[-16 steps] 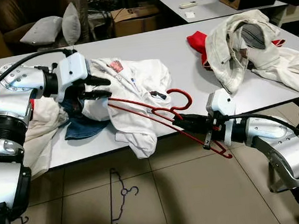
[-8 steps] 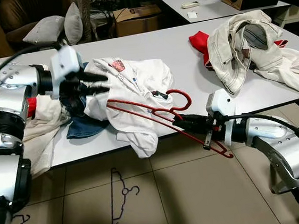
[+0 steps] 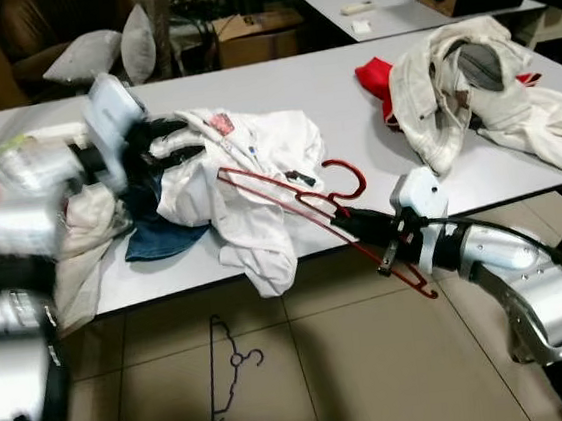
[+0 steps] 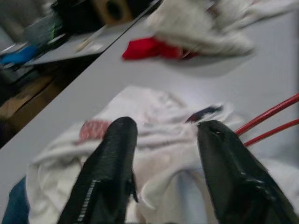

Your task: Hang hanger

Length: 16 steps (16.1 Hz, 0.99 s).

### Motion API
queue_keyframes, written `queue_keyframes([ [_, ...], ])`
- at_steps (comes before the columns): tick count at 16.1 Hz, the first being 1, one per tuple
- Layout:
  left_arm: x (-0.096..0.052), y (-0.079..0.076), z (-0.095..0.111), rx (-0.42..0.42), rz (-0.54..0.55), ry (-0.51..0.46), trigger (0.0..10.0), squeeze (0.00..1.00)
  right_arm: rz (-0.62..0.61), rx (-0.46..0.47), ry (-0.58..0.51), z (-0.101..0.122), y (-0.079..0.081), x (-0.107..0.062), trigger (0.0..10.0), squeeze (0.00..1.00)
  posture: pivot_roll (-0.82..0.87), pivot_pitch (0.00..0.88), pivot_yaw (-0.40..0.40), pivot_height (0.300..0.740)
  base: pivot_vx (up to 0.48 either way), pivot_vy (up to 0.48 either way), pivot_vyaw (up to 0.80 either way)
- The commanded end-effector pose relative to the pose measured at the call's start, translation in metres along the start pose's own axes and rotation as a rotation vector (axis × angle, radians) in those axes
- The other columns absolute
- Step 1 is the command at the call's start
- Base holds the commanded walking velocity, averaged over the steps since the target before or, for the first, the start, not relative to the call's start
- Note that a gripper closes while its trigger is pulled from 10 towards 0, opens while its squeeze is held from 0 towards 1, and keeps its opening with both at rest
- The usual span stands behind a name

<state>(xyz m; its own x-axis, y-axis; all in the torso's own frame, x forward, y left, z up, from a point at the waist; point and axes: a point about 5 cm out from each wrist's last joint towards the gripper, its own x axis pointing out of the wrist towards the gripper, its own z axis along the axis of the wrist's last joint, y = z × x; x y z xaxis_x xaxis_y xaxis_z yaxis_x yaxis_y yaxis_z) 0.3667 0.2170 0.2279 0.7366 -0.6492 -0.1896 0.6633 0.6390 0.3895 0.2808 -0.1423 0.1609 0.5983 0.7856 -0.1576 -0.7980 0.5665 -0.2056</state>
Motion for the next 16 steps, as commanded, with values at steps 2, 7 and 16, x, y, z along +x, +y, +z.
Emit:
queue_keyframes([
  [2,0.001,0.001,0.01,0.031,0.185,-0.014,10.0,1.0,-0.014,-0.008,-0.022,0.005,0.001,0.001,10.0,0.0,-0.05,0.0,0.046,0.74,0.0,0.0,0.0],
  [7,-0.005,-0.041,0.01,-0.083,0.343,0.026,10.0,0.0,-0.02,-0.006,-0.025,0.007,0.0,0.005,10.0,0.0,-0.05,0.0,0.033,0.74,0.0,0.0,0.0],
  [16,-0.01,-0.081,0.006,-0.29,0.378,0.036,10.0,0.0,-0.018,0.001,-0.043,0.012,-0.003,0.009,10.0,0.0,-0.04,0.0,0.019,0.74,0.0,0.0,0.0],
])
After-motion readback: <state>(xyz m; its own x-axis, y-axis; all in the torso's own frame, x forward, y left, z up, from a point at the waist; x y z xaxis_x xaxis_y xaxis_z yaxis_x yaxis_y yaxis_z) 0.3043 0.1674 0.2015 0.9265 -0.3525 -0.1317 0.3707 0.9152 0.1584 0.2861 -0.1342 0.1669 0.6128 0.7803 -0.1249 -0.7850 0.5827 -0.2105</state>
